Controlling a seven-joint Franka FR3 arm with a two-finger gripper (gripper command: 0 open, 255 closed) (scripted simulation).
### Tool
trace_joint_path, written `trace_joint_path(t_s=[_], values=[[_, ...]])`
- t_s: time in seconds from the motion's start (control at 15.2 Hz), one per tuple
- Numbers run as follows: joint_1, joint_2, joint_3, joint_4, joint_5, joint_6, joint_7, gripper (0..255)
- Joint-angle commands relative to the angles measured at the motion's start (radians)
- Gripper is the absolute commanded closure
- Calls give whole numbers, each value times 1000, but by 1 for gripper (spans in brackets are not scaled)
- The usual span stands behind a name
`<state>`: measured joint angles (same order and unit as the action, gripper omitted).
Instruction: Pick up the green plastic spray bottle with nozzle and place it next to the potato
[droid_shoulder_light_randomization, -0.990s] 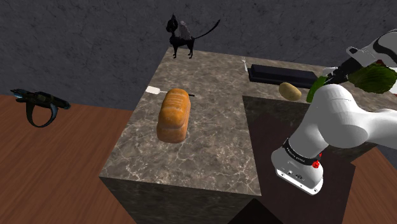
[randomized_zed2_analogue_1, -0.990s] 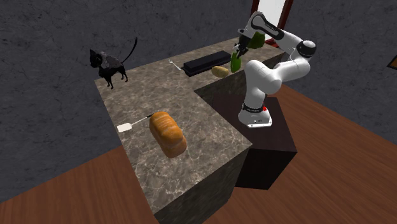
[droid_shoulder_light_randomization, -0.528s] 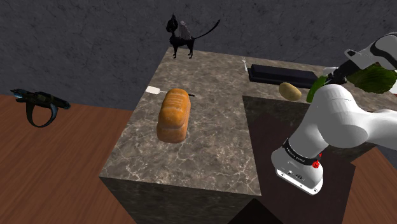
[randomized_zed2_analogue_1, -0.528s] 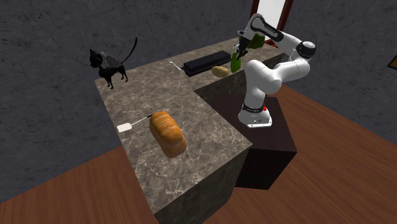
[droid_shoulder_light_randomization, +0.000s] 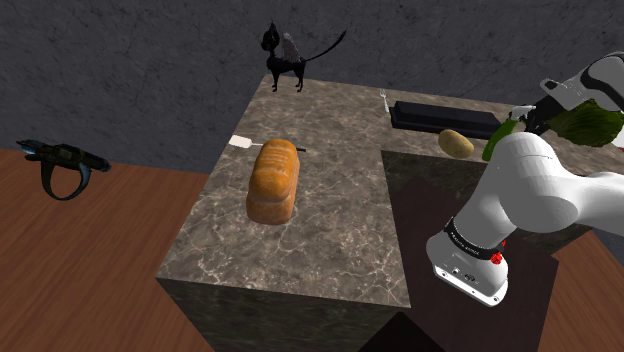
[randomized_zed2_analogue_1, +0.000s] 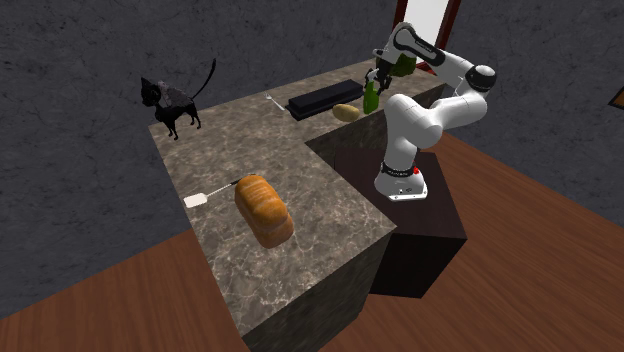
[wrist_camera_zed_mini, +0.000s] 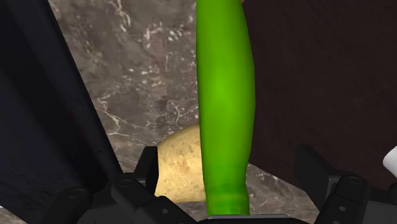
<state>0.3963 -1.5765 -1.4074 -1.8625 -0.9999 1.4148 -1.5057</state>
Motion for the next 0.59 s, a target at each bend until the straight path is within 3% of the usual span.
trace_joint_path(t_s=[0.0,0.2,0.53], values=[[7,14,17,26,15,-19,-6,0],[35,55,58,111,54,-75,-29,0],[35,55,57,111,54,-75,-29,0]])
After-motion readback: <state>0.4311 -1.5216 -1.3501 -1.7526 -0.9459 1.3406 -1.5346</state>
